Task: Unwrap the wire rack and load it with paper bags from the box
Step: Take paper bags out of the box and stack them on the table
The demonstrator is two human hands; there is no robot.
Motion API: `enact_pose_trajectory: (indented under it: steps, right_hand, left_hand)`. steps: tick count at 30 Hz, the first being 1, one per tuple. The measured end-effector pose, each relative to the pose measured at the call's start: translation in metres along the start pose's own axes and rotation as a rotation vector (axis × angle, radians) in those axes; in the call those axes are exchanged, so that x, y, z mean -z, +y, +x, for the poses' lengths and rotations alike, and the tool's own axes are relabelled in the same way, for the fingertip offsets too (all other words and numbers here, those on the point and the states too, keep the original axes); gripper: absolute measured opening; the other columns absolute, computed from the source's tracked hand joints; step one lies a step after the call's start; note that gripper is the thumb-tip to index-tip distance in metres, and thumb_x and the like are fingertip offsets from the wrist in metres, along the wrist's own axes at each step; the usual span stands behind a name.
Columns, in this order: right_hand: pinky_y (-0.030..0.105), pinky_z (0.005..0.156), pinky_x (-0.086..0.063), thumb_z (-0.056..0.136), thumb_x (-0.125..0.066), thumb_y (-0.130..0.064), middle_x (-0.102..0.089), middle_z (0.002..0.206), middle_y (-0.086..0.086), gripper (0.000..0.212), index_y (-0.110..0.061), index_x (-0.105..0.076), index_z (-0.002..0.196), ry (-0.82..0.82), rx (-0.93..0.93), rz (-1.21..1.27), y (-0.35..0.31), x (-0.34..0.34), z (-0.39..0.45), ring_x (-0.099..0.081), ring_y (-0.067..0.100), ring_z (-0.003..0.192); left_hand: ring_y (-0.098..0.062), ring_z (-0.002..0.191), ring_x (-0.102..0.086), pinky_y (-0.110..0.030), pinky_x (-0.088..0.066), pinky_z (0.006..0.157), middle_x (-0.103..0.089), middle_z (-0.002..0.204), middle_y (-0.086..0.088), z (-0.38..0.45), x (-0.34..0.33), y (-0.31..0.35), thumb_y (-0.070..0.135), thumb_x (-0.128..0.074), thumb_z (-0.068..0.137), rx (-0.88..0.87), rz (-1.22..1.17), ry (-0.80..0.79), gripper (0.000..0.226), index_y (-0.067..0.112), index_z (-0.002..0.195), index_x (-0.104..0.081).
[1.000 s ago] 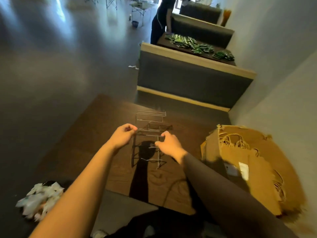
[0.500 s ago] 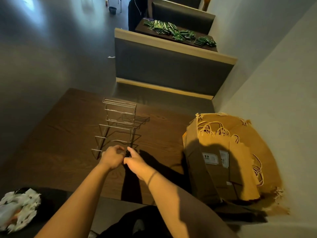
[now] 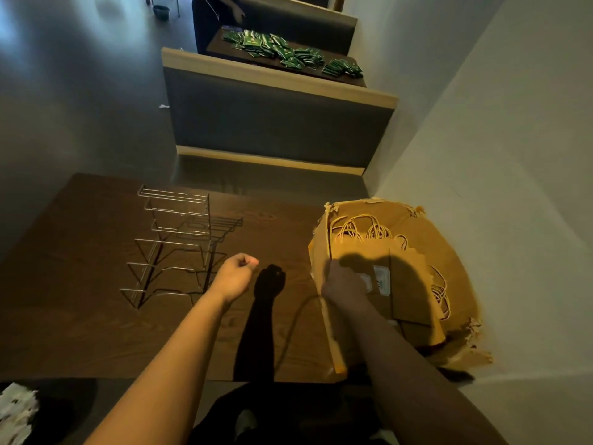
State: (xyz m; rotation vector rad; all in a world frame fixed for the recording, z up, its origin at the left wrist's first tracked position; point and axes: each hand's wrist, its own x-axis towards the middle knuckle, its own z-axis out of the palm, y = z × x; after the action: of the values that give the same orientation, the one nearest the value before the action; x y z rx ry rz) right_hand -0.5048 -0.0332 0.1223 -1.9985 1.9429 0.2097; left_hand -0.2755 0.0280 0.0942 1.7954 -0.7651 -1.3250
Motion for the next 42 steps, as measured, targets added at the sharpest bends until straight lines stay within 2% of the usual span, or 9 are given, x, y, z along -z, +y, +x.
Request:
enact_pose_trajectory:
  steps: [7, 12, 15, 17, 20, 24, 27, 34, 42]
  right_hand:
    - [0.041, 0.083, -0.055, 0.093, -0.067, -0.021, -0.066, 0.117, 0.011, 0.033, -0.014, -0.054, 0.123, -0.004, 0.083, -0.059, -0.019, -0.005, 0.008, -0.064, 0.033, 0.110]
    - [0.037, 0.085, -0.049, 0.099, -0.052, -0.032, -0.067, 0.115, 0.013, 0.020, -0.015, -0.058, 0.110, -0.083, 0.178, 0.142, -0.025, -0.011, 0.019, -0.064, 0.035, 0.108]
    - [0.034, 0.074, -0.047, 0.104, -0.047, -0.039, -0.062, 0.109, 0.007, 0.041, -0.013, -0.059, 0.133, -0.229, 0.033, 0.658, -0.016, -0.016, 0.024, -0.061, 0.023, 0.087]
    - [0.032, 0.073, -0.043, 0.104, -0.050, -0.035, -0.063, 0.108, 0.008, 0.035, -0.011, -0.061, 0.128, -0.158, -0.134, 0.856, 0.007, -0.021, 0.030, -0.058, 0.023, 0.087]
    - [0.036, 0.092, -0.048, 0.096, -0.062, -0.028, -0.057, 0.136, 0.012, 0.046, -0.010, -0.053, 0.137, 0.038, -0.291, 0.656, 0.059, -0.038, 0.036, -0.057, 0.031, 0.117]
    - [0.049, 0.111, -0.041, 0.084, -0.078, -0.036, -0.034, 0.155, 0.018, 0.089, -0.017, -0.029, 0.156, -0.020, -0.365, 0.565, 0.091, -0.063, 0.033, -0.040, 0.040, 0.139]
    - [0.050, 0.109, -0.040, 0.082, -0.081, -0.039, -0.036, 0.154, 0.020, 0.099, -0.018, -0.022, 0.158, 0.005, -0.352, 0.511, 0.088, -0.070, 0.034, -0.040, 0.042, 0.138]
    - [0.043, 0.100, -0.049, 0.087, -0.077, -0.019, -0.057, 0.140, 0.010, 0.075, -0.016, -0.039, 0.151, 0.047, -0.302, 0.771, 0.085, -0.071, 0.028, -0.055, 0.034, 0.128]
    - [0.044, 0.103, -0.044, 0.093, -0.069, -0.016, -0.064, 0.128, 0.005, 0.042, -0.019, -0.057, 0.133, 0.207, -0.261, 0.776, 0.120, -0.021, 0.010, -0.057, 0.028, 0.125]
  left_hand:
    - [-0.017, 0.087, -0.059, -0.032, -0.050, 0.070, -0.060, 0.110, -0.005, -0.038, -0.047, 0.008, 0.014, -0.058, 0.101, 0.079, 0.039, -0.302, 0.028, 0.012, 0.129, -0.056]
    - [-0.013, 0.106, -0.058, -0.033, -0.052, 0.075, -0.056, 0.132, 0.000, -0.046, -0.078, 0.001, 0.051, -0.077, 0.078, 0.134, 0.097, -0.511, 0.075, 0.032, 0.140, -0.041]
    - [-0.014, 0.093, -0.058, -0.036, -0.054, 0.074, -0.061, 0.116, 0.001, -0.042, -0.096, -0.005, 0.039, -0.074, 0.092, 0.144, 0.074, -0.460, 0.062, 0.035, 0.140, -0.036]
    - [-0.012, 0.081, -0.059, -0.032, -0.054, 0.064, -0.062, 0.106, 0.004, -0.041, -0.108, -0.007, 0.028, -0.068, 0.098, 0.135, 0.080, -0.443, 0.056, 0.035, 0.141, -0.034]
    - [-0.011, 0.073, -0.061, -0.025, -0.051, 0.051, -0.062, 0.099, 0.004, -0.050, -0.121, -0.006, 0.016, -0.059, 0.103, 0.111, 0.052, -0.441, 0.040, 0.039, 0.124, -0.034]
    - [-0.024, 0.098, -0.071, -0.047, -0.060, 0.078, -0.066, 0.119, -0.005, -0.051, -0.124, -0.006, 0.012, -0.065, 0.097, 0.106, 0.051, -0.442, 0.044, 0.042, 0.120, -0.042]
    - [-0.036, 0.118, -0.065, -0.059, -0.056, 0.092, -0.063, 0.131, -0.008, -0.045, -0.126, -0.011, 0.017, -0.073, 0.082, 0.131, -0.002, -0.464, 0.056, 0.040, 0.127, -0.050]
    - [-0.027, 0.113, -0.070, -0.056, -0.059, 0.092, -0.071, 0.122, 0.000, -0.045, -0.134, -0.019, 0.030, -0.076, 0.066, 0.156, -0.017, -0.467, 0.046, 0.063, 0.097, -0.063]
    - [-0.020, 0.106, -0.071, -0.048, -0.063, 0.085, -0.070, 0.122, 0.006, -0.042, -0.128, -0.017, 0.050, -0.077, 0.066, 0.079, 0.132, -0.475, 0.069, 0.048, 0.132, -0.057]
